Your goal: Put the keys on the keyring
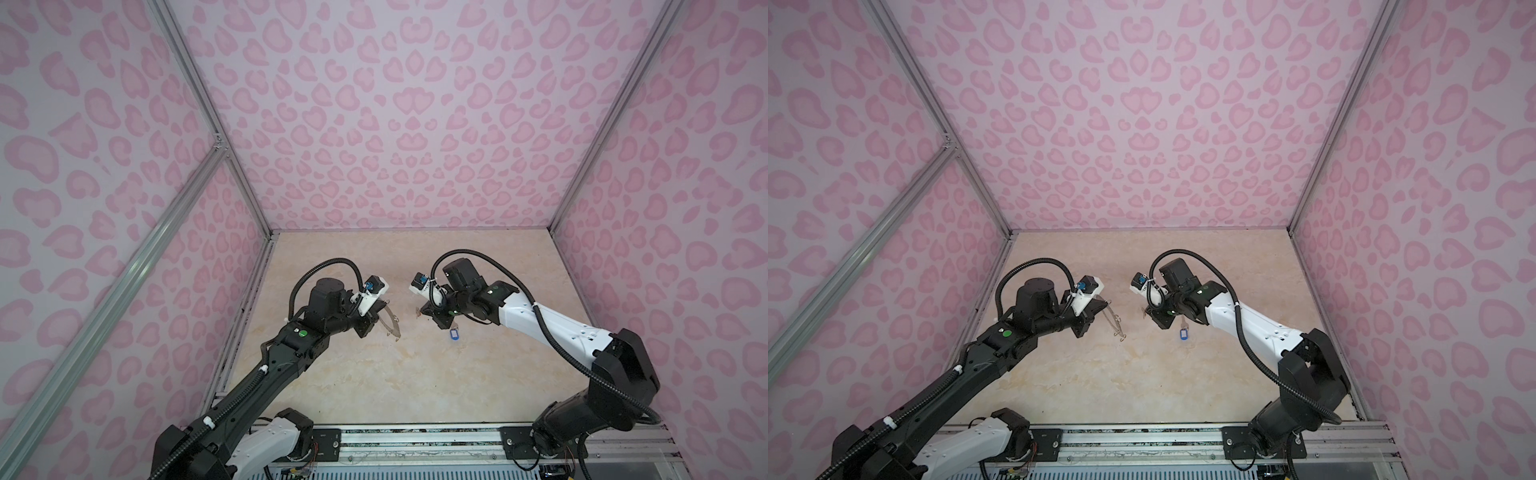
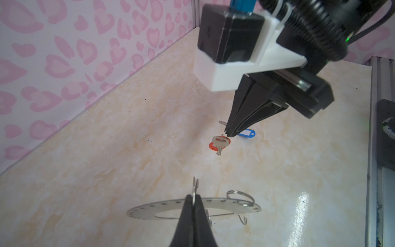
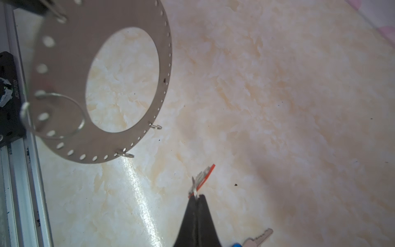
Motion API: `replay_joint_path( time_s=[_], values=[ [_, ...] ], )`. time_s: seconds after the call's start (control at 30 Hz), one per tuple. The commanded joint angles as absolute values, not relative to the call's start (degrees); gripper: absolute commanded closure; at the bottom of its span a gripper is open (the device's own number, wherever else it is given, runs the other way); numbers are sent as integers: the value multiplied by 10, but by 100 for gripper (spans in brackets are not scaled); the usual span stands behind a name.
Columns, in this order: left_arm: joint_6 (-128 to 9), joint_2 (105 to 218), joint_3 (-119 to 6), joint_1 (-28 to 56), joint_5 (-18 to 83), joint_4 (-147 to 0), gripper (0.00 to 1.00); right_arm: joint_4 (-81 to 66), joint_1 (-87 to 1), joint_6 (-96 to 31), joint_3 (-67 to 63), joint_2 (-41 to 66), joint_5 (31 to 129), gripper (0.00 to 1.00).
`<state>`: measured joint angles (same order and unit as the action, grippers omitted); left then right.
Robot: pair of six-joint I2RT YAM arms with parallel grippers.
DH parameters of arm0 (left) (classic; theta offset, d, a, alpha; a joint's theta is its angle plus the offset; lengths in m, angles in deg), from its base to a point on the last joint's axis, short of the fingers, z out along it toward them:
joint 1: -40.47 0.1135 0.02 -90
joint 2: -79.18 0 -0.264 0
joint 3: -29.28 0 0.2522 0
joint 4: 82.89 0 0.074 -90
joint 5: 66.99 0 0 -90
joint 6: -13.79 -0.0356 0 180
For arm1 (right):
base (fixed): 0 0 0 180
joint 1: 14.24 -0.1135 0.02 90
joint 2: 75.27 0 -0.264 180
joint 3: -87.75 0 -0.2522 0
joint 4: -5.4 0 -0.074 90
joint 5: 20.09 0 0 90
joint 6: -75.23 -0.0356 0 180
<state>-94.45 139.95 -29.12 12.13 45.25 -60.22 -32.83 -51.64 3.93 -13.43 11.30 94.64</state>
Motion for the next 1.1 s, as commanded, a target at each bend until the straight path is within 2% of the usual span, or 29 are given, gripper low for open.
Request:
replay_joint_path(
  time_s=[0.0, 0.43, 1.07],
  values=[
    [-961, 1416, -304, 110, 456, -633, 97, -273, -519, 49, -153, 92, 977, 100],
    [-938, 1457, -316, 68, 428, -671, 97, -206, -536, -4, -182, 41, 1037, 100],
    [-928, 1452, -315, 42, 408, -682, 97, -190, -544, -47, -168, 58, 1028, 100]
  ],
)
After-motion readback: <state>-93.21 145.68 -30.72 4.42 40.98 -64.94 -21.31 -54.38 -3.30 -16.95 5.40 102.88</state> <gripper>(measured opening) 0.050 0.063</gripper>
